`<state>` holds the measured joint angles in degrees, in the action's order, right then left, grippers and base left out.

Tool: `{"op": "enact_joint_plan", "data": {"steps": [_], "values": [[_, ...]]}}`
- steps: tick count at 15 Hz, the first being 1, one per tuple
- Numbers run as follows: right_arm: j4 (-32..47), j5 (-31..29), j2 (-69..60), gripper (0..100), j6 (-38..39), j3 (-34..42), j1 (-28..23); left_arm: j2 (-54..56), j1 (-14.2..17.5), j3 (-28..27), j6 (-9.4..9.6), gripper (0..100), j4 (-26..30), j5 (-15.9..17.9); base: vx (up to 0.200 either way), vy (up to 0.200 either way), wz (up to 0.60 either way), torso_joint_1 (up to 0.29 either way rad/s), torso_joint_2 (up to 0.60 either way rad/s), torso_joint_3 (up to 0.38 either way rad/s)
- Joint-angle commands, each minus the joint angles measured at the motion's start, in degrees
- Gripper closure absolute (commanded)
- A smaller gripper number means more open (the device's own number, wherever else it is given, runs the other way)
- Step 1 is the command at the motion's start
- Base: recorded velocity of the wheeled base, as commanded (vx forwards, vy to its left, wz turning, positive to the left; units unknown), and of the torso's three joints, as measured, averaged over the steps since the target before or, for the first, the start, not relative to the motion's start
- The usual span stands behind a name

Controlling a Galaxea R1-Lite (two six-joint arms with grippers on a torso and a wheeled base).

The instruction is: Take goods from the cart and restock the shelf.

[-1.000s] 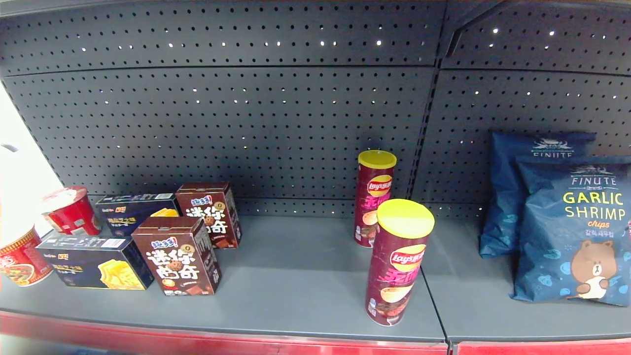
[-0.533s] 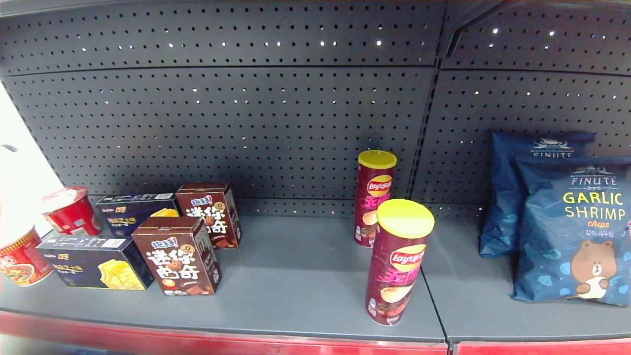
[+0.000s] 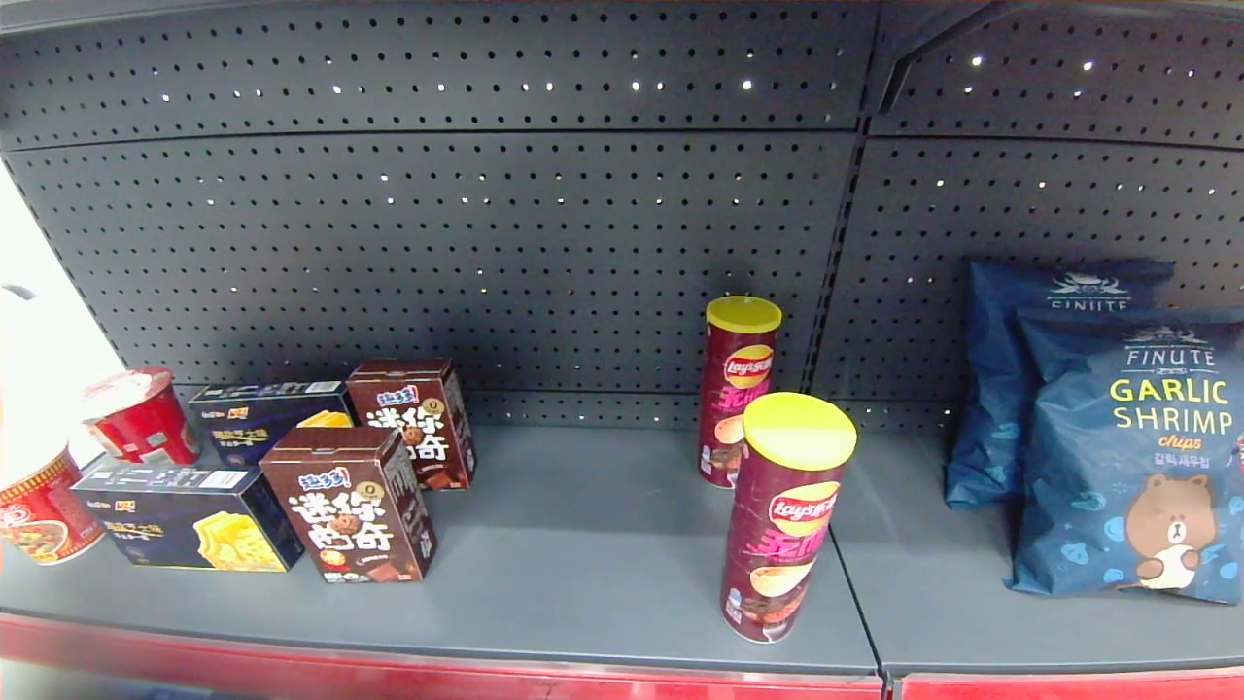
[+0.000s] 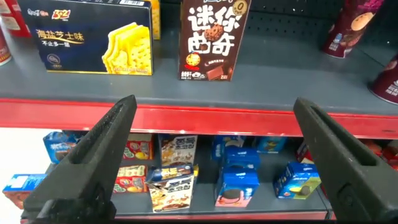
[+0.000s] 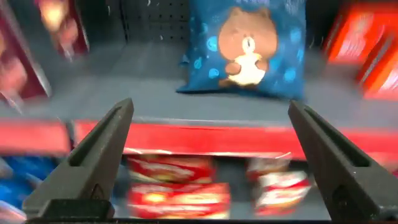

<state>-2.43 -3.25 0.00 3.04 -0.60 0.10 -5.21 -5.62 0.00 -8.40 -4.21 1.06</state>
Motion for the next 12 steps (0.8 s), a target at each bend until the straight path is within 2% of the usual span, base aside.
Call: {"op": "enact_joint_plan", "data": {"steps": [1, 4, 5, 8, 9, 12], "values": [[0.4, -8.2, 0.1, 0, 0.8, -0.2, 0.0, -0.2, 0.0, 0.0, -0.04, 0, -0.1, 0.0, 0.000, 0.000, 0.00, 0.000, 0.00, 0.000], [0.1, -19.4, 0.0, 0, -4.0, 0.0, 0.0, -0.2, 0.0, 0.0, 0.05, 0, 0.0, 0.1, 0.000, 0.000, 0.00, 0.000, 0.00, 0.000], [0.1, -18.2, 0.1, 0, -6.6, 0.0, 0.0, -0.2, 0.0, 0.0, -0.04, 0, 0.0, 0.1, 0.000, 0.000, 0.00, 0.000, 0.00, 0.000], [0.1, 0.1, 0.1, 0, -5.3, 0.1, 0.0, -0.2, 0.0, 0.0, -0.04, 0, 0.0, 0.2, 0.000, 0.000, 0.00, 0.000, 0.00, 0.000], [1.2, 3.5, 0.1, 0, -4.0, 0.6, 0.0, -0.2, 0.0, 0.0, -0.13, 0, -0.1, 0.2, 0.000, 0.000, 0.00, 0.000, 0.00, 0.000], [2.4, 5.3, 0.1, 0, -3.8, 0.6, 0.0, -0.2, 0.0, 0.0, -0.57, 0, -0.1, 0.1, 0.000, 0.000, 0.00, 0.000, 0.00, 0.000]]}}
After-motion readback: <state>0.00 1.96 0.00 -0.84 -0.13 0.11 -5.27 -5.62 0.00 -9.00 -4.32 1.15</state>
